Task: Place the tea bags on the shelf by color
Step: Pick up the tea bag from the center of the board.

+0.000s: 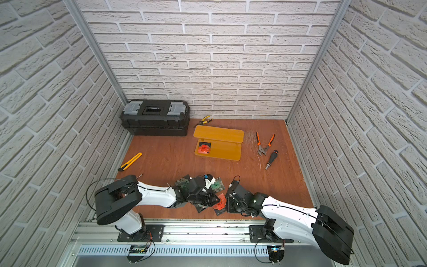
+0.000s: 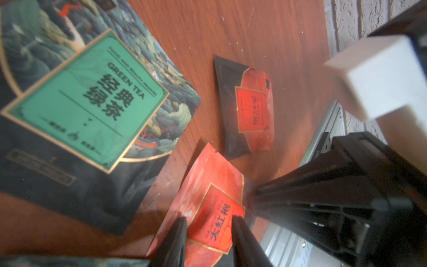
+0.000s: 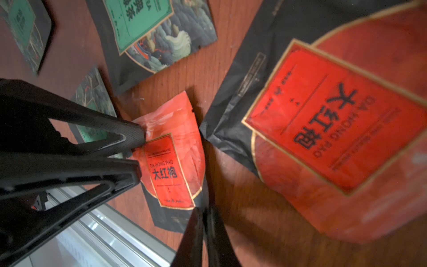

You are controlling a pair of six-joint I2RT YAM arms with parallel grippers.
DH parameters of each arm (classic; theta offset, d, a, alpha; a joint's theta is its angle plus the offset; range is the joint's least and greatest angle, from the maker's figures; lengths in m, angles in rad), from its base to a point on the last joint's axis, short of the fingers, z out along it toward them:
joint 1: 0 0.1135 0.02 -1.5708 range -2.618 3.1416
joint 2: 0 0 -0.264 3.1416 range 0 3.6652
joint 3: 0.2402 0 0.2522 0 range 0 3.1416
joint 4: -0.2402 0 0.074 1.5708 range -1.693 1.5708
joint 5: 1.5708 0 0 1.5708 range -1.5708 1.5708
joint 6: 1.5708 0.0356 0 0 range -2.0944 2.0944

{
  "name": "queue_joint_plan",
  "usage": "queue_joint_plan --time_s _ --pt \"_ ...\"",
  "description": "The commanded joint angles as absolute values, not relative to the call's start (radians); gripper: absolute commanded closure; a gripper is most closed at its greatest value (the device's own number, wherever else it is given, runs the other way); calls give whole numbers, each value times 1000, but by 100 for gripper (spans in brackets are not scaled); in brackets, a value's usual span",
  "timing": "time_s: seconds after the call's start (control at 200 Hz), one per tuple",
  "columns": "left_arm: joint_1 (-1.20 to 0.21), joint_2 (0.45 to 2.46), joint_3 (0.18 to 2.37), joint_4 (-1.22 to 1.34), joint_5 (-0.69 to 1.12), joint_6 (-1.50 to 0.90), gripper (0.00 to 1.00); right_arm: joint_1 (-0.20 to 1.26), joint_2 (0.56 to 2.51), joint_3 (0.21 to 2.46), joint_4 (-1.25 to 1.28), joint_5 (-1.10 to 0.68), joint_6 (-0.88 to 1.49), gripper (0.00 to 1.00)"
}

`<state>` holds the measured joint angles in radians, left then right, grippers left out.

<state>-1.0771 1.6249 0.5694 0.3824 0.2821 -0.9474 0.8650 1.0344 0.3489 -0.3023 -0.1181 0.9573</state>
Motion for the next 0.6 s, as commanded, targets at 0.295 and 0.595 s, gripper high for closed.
queue_joint_plan --time_s 0.295,0.595 --pt "-1003 1461 507 339 136 -958 46 861 883 322 -293 -100 947 98" --pt "-907 1265 449 294 98 -956 25 859 718 335 -322 -32 942 97"
